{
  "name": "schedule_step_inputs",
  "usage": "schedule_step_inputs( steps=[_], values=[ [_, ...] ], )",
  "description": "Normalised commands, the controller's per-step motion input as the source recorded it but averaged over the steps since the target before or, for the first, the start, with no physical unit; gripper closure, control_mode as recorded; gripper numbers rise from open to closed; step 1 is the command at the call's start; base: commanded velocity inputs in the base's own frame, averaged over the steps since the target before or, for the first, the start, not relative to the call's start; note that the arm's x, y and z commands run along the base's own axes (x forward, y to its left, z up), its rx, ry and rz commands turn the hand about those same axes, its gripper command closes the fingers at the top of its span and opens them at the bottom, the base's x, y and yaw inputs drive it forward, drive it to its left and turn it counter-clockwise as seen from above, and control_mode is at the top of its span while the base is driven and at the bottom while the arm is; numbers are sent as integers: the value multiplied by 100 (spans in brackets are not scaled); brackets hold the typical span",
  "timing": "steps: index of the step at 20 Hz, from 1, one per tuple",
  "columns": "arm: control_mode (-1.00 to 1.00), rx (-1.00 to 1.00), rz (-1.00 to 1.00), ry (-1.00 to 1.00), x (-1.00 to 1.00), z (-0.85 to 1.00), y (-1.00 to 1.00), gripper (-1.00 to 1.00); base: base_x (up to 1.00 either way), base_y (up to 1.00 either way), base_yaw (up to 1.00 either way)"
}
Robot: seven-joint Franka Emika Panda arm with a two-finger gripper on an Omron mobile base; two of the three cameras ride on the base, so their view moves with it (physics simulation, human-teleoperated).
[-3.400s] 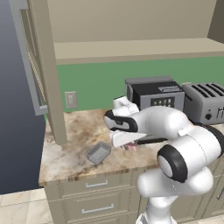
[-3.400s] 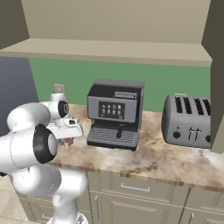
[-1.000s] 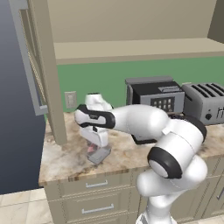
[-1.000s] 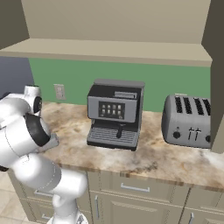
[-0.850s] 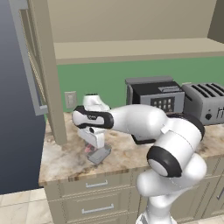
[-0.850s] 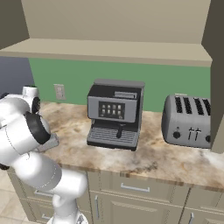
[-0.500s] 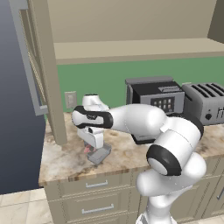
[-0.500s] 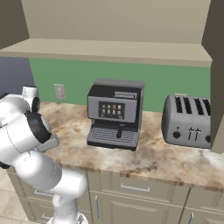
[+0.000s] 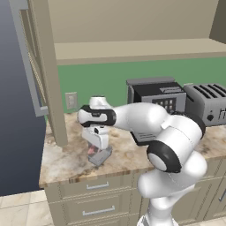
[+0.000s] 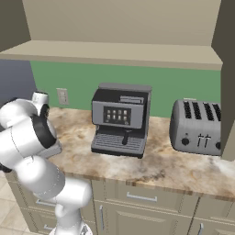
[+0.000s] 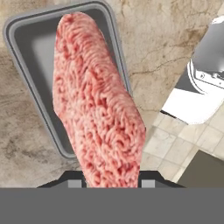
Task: Retrieve the tupperware from the cabinet, then place the raw meat into the tupperware to avoid contamination.
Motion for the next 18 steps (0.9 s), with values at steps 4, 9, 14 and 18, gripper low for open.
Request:
schedule_step_inputs(
  steps=[4,9,14,18],
  values=[
    [-100,8,0,0,2,-27,0,100,0,0,0],
    [-100,8,0,-2,4,-27,0,100,0,0,0],
    [-100,5,0,0,5,-17,0,100,0,0,0],
    [-100,4,0,0,7,-13,1,100,0,0,0]
  ],
)
